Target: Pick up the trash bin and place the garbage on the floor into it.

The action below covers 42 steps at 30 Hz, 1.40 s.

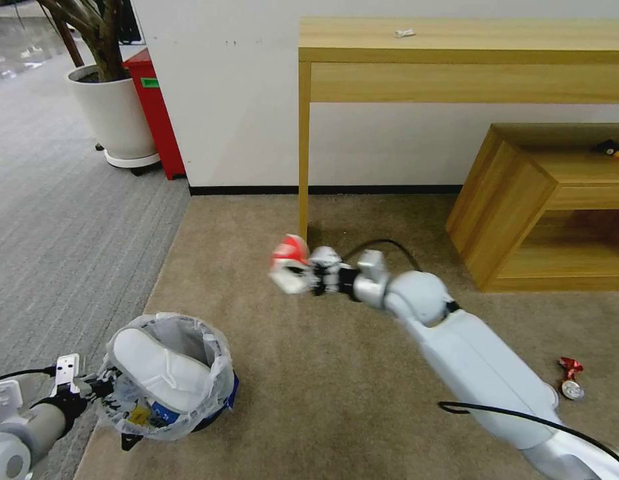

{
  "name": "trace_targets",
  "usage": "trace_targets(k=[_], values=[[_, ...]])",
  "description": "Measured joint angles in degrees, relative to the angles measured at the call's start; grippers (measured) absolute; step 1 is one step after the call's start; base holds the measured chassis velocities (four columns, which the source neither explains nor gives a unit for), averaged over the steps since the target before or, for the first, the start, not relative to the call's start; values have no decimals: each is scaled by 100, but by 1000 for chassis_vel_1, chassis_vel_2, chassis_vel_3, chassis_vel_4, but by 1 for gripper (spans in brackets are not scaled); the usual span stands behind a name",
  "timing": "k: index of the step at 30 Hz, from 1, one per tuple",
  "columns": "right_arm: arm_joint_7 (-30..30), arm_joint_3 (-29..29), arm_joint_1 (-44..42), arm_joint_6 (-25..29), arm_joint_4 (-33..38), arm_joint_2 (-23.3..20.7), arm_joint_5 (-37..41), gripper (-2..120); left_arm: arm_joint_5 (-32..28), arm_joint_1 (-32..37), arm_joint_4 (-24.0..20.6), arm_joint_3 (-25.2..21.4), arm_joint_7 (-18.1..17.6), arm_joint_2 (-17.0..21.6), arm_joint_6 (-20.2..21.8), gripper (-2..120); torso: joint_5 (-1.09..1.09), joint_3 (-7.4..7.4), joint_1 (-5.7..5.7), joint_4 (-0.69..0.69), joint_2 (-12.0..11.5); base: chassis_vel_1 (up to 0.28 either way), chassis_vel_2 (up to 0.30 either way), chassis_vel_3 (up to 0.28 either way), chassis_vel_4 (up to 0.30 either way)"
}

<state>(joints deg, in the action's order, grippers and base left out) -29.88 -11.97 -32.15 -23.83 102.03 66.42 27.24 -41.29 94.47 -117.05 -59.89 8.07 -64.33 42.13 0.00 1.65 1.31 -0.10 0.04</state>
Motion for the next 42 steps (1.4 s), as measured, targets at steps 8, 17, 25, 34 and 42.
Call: trace_targets(k=[8,17,25,34,42], values=[[2,-868,326,21,-12,566,2,0,-71,-352,213,274,-81,266,0,0,-1,1,0,-1,-1,0,0,0,0],[191,-1378,413,-43,-90,768,-90,0,-205,-477,240,474,-155,466,-1,0,1,0,0,-1,0,0,0,0,0],[712,-1693,324,-81,-234,770,-255,21,-210,-549,283,519,-159,497,-1,0,1,0,0,-1,0,0,0,0,0],[1054,-1678,259,-91,-255,791,-124,52,-203,-608,293,603,-201,441,1,0,2,0,0,-1,0,0,0,0,0],[1817,-1076,-61,-77,-60,653,-51,83,-177,-493,242,477,-165,350,1,0,3,0,0,-1,0,0,0,0,0]])
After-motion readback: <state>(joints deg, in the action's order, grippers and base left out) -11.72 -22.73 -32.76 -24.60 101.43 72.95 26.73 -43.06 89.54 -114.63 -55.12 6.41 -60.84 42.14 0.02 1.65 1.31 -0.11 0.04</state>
